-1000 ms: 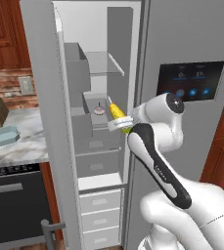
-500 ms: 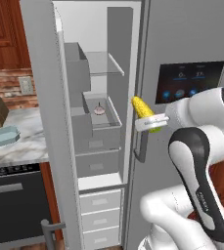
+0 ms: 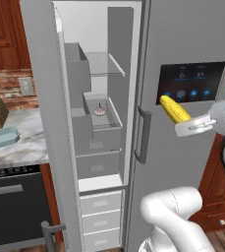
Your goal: Take the garlic and corn out of the freezer and place them in the tupperware container on the counter. Then put the tupperware containing the vegetables back in the freezer.
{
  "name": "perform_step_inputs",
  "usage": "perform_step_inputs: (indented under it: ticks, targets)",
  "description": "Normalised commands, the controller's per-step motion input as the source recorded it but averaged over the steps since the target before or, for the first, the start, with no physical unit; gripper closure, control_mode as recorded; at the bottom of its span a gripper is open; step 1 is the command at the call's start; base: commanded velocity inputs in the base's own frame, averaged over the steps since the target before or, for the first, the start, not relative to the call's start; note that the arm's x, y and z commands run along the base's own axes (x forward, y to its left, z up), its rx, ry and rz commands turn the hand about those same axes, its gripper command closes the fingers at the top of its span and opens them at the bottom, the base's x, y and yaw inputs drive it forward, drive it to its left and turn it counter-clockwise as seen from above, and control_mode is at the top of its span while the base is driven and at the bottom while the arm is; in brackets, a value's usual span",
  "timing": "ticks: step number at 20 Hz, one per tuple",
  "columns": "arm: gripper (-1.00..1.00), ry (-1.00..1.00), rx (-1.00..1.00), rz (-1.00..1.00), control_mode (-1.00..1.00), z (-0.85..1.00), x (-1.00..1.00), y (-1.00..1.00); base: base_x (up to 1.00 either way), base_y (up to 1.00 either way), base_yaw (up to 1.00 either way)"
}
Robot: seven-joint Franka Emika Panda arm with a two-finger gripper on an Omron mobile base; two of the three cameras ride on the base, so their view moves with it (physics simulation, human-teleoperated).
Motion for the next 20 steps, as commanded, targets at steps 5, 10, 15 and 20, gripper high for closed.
perform_step_inputs:
  ticks: [5, 10, 15, 20]
  targets:
    - [1.0, 0.0, -0.11, -0.16, -1.0, 0.36, -0.48, -0.53, 0.0, 0.0, 0.0]
    - [1.0, 0.04, -0.06, -0.15, -1.0, 0.08, -0.18, 0.09, 0.0, 0.0, 0.0]
    - [1.0, 0.03, -0.02, -0.04, -1.0, 0.0, -0.01, 0.0, 0.0, 0.0, 0.0]
    - [1.0, 0.0, 0.0, -0.02, -1.0, 0.0, 0.0, 0.0, 0.0, 0.0, 0.0]
